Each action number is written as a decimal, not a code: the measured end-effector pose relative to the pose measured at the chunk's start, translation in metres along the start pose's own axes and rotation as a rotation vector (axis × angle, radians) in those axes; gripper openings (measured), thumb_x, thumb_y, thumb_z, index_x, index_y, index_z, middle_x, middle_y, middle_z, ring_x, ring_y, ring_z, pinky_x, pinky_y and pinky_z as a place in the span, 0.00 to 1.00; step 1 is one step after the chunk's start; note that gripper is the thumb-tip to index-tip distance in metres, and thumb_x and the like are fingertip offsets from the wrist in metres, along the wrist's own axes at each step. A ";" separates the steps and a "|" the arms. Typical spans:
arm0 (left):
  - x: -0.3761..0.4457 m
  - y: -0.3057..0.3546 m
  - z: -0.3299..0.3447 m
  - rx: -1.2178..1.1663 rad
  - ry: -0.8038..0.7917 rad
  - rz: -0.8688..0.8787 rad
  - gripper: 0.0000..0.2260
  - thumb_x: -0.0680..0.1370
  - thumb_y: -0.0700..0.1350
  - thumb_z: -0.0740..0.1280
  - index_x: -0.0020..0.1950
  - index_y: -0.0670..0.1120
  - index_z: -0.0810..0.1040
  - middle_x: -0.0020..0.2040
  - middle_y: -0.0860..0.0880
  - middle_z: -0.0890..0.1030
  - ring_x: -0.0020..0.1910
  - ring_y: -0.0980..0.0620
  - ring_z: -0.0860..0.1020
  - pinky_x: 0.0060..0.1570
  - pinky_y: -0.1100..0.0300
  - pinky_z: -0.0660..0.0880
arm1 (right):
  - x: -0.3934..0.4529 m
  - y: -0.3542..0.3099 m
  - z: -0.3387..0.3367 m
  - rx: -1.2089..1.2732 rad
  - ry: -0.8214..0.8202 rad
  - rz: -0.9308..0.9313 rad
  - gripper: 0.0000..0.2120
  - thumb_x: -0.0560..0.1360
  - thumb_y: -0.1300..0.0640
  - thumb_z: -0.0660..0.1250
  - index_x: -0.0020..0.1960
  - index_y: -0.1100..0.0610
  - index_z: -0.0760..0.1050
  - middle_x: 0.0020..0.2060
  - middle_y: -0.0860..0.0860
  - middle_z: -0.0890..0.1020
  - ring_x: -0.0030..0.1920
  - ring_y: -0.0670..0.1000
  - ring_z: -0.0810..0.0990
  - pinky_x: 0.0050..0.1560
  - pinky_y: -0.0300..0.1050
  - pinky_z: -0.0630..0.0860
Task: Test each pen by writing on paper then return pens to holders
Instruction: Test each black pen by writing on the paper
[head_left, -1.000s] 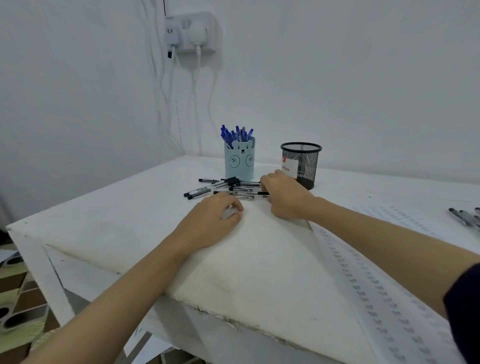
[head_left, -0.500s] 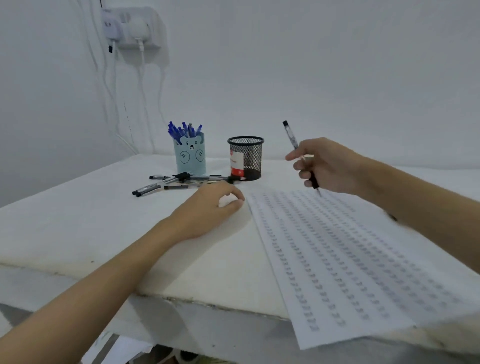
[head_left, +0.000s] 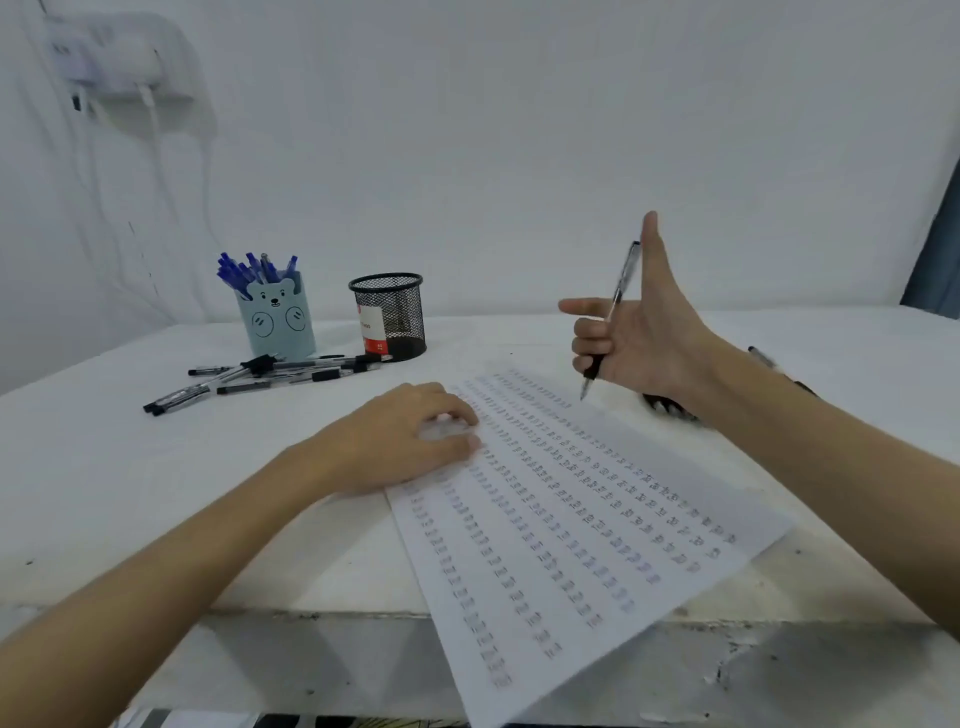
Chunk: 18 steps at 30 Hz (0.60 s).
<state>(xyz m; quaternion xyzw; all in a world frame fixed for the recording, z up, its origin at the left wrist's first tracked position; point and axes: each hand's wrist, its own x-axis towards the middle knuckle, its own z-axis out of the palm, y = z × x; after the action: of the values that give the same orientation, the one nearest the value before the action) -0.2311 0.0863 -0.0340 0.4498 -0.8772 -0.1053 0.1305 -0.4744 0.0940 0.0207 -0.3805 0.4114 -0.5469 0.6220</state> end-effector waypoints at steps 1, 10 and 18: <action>-0.003 0.002 -0.005 0.003 -0.004 -0.014 0.17 0.75 0.63 0.60 0.59 0.58 0.75 0.56 0.58 0.74 0.56 0.59 0.72 0.60 0.56 0.69 | 0.001 0.001 -0.001 -0.027 -0.007 -0.024 0.36 0.69 0.29 0.59 0.49 0.63 0.77 0.25 0.50 0.67 0.29 0.48 0.57 0.34 0.41 0.64; 0.010 0.006 -0.013 0.008 0.041 0.020 0.09 0.79 0.53 0.59 0.57 0.57 0.76 0.58 0.57 0.74 0.56 0.61 0.71 0.57 0.61 0.69 | 0.008 0.011 -0.001 -0.558 -0.116 0.012 0.35 0.80 0.37 0.46 0.51 0.66 0.78 0.34 0.60 0.81 0.32 0.56 0.81 0.42 0.47 0.76; 0.059 0.002 0.009 0.022 0.095 0.058 0.13 0.80 0.47 0.59 0.63 0.53 0.73 0.62 0.56 0.73 0.61 0.57 0.70 0.58 0.60 0.67 | 0.035 0.033 0.007 -0.863 0.003 -0.292 0.21 0.79 0.54 0.61 0.29 0.62 0.74 0.24 0.56 0.73 0.23 0.51 0.68 0.24 0.38 0.65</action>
<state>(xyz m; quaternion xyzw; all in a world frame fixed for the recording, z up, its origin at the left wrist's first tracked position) -0.2686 0.0393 -0.0335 0.4300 -0.8839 -0.0702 0.1700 -0.4531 0.0631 -0.0106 -0.6582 0.5447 -0.4077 0.3223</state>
